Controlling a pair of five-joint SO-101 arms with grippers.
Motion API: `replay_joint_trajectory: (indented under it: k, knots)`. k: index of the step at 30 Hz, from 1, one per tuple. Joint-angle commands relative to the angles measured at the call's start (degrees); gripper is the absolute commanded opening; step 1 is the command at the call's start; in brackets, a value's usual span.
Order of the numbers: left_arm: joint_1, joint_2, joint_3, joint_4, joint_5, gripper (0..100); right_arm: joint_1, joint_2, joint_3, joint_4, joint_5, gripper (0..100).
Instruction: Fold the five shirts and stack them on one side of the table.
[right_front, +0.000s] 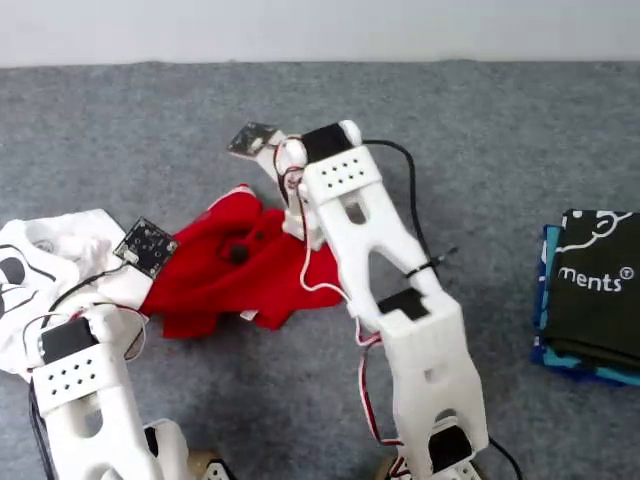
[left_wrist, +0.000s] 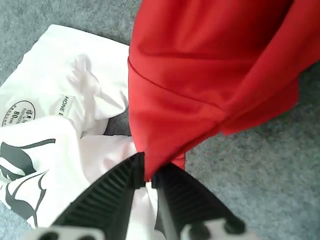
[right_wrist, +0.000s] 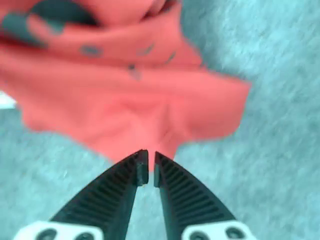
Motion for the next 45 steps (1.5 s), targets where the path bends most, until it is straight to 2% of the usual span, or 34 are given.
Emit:
replay_joint_trajectory:
  k: [1,6,8,12,25,35,38,43,45]
  knots:
    - [2.0,-1.4,-0.2,-1.0,0.1,2,-0.9,-9.3,7.7,2.3,-0.4,8.6]
    - [7.0,-1.4,-0.1,-0.9,0.2,2,-5.1,-10.8,13.5,2.3,-0.7,22.8]
    - [7.5,-1.4,-0.1,-0.9,0.2,2,-7.3,-10.6,14.2,2.3,-0.7,25.2]
    - [7.1,-1.1,0.0,-0.8,0.2,2,-9.8,-8.2,14.8,2.3,-1.2,25.5]
    - [6.7,-1.1,0.0,-0.8,0.2,2,-5.1,4.4,14.5,2.0,-2.4,25.5]
    - [6.7,-1.1,0.0,-0.8,0.2,2,-5.3,11.6,14.4,-2.0,-2.6,25.3]
    - [6.6,-1.1,0.0,-0.7,0.2,2,-5.3,12.8,14.4,-1.6,-2.5,21.2]
    - [6.6,-1.1,0.9,-0.8,0.2,2,-5.4,12.2,14.4,-1.3,-2.3,0.1]
    - [6.6,-1.2,2.0,-0.8,0.2,2,-5.1,11.1,14.4,-0.9,-2.3,1.8]
